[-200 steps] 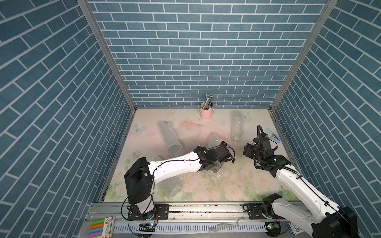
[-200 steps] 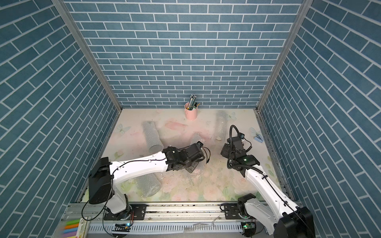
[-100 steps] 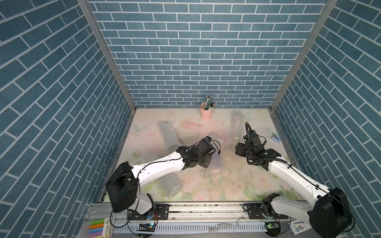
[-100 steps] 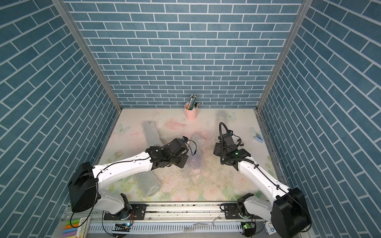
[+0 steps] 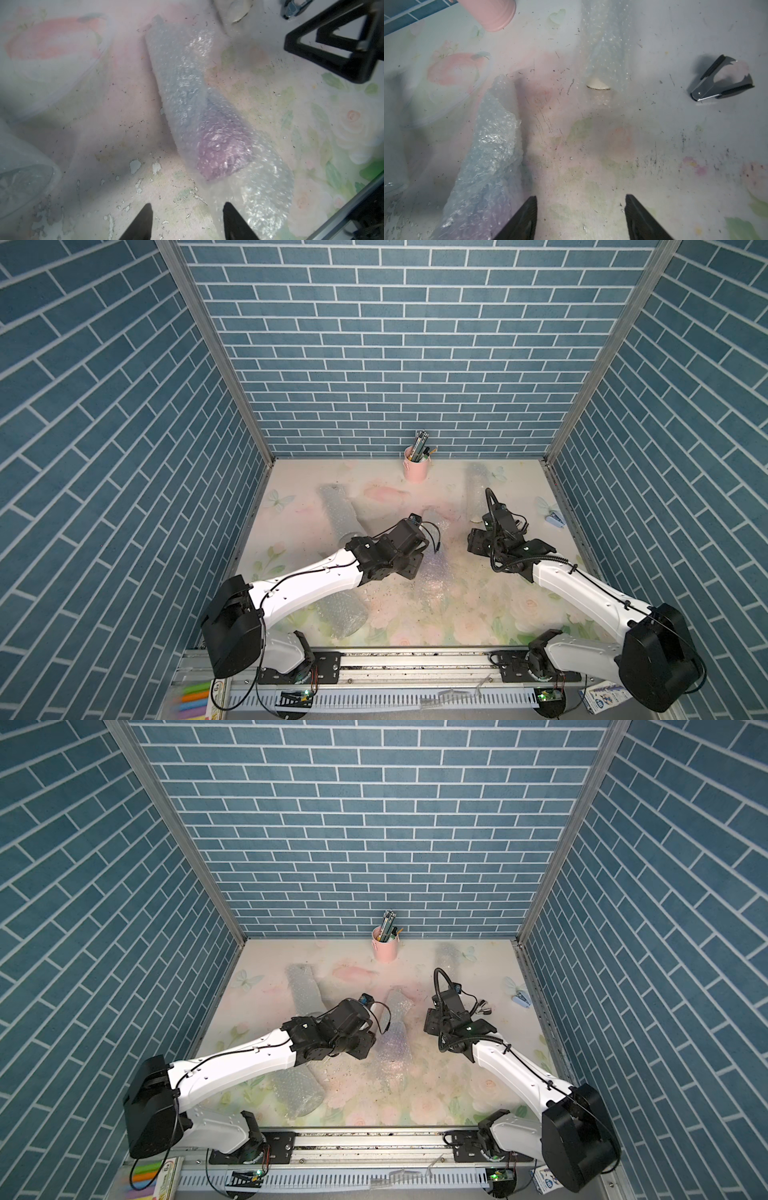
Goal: Unwrap the vase from the bubble wrap
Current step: Unwrap the bubble wrap at the center of the board.
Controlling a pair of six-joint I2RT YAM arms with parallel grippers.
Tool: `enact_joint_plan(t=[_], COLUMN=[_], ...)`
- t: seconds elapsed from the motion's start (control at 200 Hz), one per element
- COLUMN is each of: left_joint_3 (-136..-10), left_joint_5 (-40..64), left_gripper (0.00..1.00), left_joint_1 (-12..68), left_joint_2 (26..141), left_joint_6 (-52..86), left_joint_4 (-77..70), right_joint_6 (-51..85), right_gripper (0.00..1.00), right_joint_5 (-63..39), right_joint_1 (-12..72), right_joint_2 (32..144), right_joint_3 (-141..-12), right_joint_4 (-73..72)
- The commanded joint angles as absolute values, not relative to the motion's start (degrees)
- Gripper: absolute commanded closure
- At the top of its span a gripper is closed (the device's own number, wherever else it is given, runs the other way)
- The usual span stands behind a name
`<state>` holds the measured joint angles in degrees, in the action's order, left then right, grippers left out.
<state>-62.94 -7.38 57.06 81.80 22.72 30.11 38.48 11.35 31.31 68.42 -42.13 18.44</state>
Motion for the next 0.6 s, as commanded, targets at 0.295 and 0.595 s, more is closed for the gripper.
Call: enact_joint_plan(t=[0.295, 0.595], left_joint_3=[-75.62, -78.27], left_joint_5=[-16.42, -19.92], left_gripper=[0.4, 0.9], left_joint_1=[66.99, 66.64], left_joint_2=[95.41, 98.34], left_joint_6=[20.04, 21.35], left_joint_4=[36.54, 39.08], right_joint_6=[45.97, 44.81], right_gripper=[0.32, 0.33], right_joint_5=[13.18, 11.84], right_joint_1=[23.76, 23.59], right_joint_2=[57.07, 57.48], right_joint_3=[-34.74, -34.72], right_joint_4=[20.01, 20.21])
